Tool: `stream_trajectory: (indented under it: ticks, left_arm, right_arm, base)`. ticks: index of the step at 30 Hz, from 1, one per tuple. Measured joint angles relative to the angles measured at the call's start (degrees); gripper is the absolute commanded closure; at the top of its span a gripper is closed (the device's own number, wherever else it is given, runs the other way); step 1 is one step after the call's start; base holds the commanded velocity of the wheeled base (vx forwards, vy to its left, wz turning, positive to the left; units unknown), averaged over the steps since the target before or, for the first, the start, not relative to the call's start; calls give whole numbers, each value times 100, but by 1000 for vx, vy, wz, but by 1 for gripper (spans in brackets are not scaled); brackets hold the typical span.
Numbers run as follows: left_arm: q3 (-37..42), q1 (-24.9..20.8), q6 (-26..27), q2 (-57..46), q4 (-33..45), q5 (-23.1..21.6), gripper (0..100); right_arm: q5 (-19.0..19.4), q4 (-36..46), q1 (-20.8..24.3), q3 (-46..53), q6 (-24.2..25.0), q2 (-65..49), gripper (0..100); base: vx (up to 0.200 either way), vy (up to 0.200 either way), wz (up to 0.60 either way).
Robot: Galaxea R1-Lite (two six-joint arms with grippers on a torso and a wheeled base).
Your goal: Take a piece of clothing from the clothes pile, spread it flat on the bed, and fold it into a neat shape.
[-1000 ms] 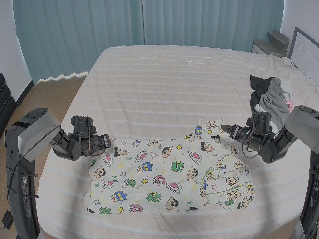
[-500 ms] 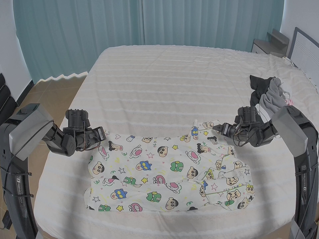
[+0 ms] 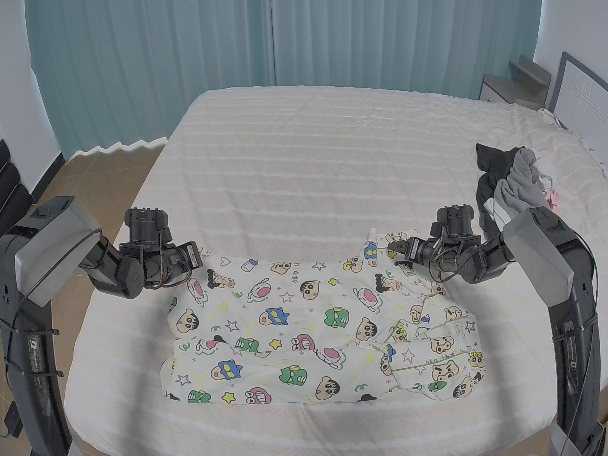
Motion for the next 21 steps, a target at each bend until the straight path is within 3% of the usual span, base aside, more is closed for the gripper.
stream_trajectory:
  ticks: [6,7,21]
  left_arm:
    - [17,-33,0,2,-10,0,100]
    - [20,-41,0,5,-11,0,100]
    - [78,-78,12,-11,6,13,100]
  right_arm:
    - [20,201,5,2,-1,-110,0]
    - [20,230,5,17,-11,-127,100]
    - [-110,411,-68,74,-332,-215,100]
  base:
    - [0,0,0]
    - [0,0,0]
    - [0,0,0]
